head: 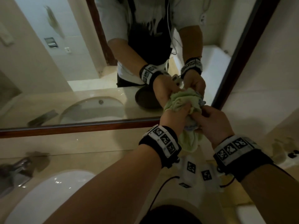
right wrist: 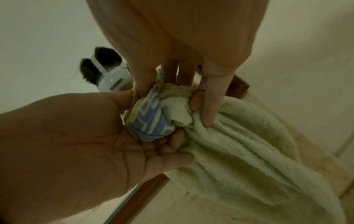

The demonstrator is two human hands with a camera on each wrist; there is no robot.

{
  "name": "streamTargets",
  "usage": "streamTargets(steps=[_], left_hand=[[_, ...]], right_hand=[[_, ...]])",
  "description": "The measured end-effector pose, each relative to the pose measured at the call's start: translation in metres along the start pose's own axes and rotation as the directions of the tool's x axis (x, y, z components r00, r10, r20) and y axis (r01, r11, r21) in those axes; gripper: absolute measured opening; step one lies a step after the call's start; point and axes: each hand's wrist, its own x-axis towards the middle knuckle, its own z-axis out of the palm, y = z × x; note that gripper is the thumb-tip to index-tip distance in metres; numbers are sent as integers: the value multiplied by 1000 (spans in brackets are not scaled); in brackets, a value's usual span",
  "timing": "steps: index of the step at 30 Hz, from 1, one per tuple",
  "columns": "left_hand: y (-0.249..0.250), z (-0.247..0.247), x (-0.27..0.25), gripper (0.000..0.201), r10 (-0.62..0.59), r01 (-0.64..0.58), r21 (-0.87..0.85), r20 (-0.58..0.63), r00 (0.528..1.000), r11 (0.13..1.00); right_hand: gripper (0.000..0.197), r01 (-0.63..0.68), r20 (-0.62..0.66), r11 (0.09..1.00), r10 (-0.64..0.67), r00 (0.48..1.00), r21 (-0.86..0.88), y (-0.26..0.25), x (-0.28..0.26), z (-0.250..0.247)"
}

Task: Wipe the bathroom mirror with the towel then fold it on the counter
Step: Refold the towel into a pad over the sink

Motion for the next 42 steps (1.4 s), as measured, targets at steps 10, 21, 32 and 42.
streamTargets(steps=[10, 21, 32, 42], left_hand=[[-119, -145, -16, 48, -149, 75, -247, -299, 942, 966], [-260, -369, -61, 49, -194, 85, -225, -521, 831, 971], [-255, -343, -50, 52, -113, 10, -206, -497, 860, 979], [-150, -178, -16, 46, -136, 80, -209, -270, 953, 975]], right_hand=[[24, 179, 207, 967, -141, 968, -181, -82, -26, 168], [38, 285, 425, 947, -199, 883, -150, -191, -65, 418], [41, 282, 376, 943, -199, 905, -179, -174, -58, 382], [26, 44, 206, 973, 3, 979, -227, -87, -27, 207]])
